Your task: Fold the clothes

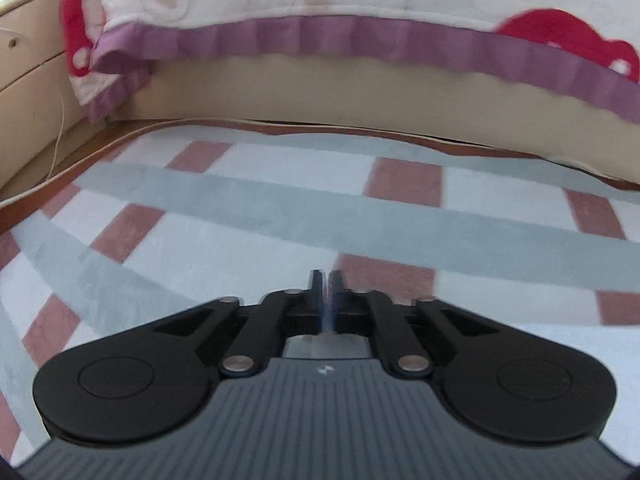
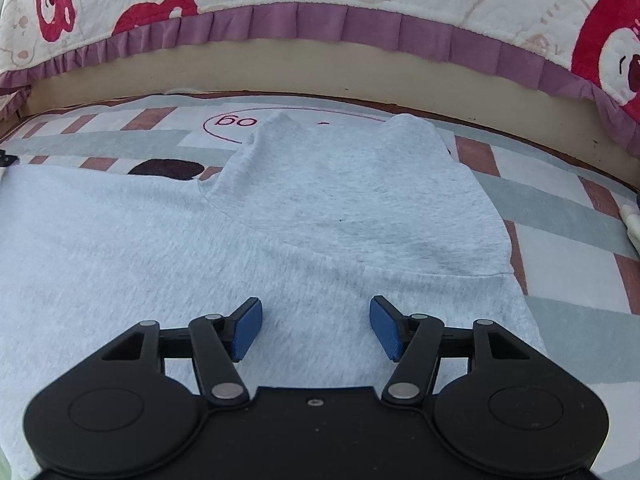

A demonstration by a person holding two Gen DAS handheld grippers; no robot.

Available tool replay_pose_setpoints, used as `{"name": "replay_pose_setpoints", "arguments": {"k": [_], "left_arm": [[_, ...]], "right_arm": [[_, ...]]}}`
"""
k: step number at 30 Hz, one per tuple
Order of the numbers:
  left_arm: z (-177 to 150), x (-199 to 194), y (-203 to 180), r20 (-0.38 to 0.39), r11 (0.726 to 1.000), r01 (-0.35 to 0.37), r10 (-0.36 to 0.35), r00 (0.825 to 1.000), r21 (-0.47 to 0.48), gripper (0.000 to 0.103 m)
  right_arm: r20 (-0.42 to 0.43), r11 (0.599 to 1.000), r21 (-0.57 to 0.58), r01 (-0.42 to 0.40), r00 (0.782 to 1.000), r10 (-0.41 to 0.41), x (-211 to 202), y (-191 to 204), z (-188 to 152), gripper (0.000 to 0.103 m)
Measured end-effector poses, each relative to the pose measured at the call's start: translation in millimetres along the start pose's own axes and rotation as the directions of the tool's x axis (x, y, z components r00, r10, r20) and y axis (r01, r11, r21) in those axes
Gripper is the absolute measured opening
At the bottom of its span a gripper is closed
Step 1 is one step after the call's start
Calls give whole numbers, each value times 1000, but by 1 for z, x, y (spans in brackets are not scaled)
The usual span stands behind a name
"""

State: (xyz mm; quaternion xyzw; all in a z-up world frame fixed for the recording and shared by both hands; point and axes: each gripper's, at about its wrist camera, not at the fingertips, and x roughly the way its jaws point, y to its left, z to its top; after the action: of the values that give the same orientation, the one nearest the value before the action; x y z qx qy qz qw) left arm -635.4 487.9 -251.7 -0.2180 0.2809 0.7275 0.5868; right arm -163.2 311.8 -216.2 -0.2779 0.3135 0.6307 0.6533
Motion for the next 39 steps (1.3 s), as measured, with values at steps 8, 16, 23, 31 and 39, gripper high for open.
{"name": "replay_pose_setpoints", "arguments": {"k": [8, 16, 23, 31, 39], "left_arm": [[2, -30, 48, -34, 931, 269, -285, 958, -247, 6], [-20, -34, -16, -196, 966, 257, -247, 949, 30, 35], [-16, -35, -7, -171, 951, 301, -308, 936, -65, 36], [-24, -51, -44, -189, 934, 345, -324, 927, 91, 41], [-25, -71, -70, -177, 885, 444, -420, 890, 137, 42]], "right_arm": [[-26, 999, 39, 25, 999, -24, -2, -8, 8, 66], [-84, 917, 194, 348, 938, -338, -18, -70, -4, 73], [-4, 920, 355, 169, 984, -180, -88, -64, -18, 73], [-146, 924, 193, 330, 941, -306, -104, -47, -112, 62], [-21, 917, 250, 311, 949, -316, -134, -49, -77, 53]]}}
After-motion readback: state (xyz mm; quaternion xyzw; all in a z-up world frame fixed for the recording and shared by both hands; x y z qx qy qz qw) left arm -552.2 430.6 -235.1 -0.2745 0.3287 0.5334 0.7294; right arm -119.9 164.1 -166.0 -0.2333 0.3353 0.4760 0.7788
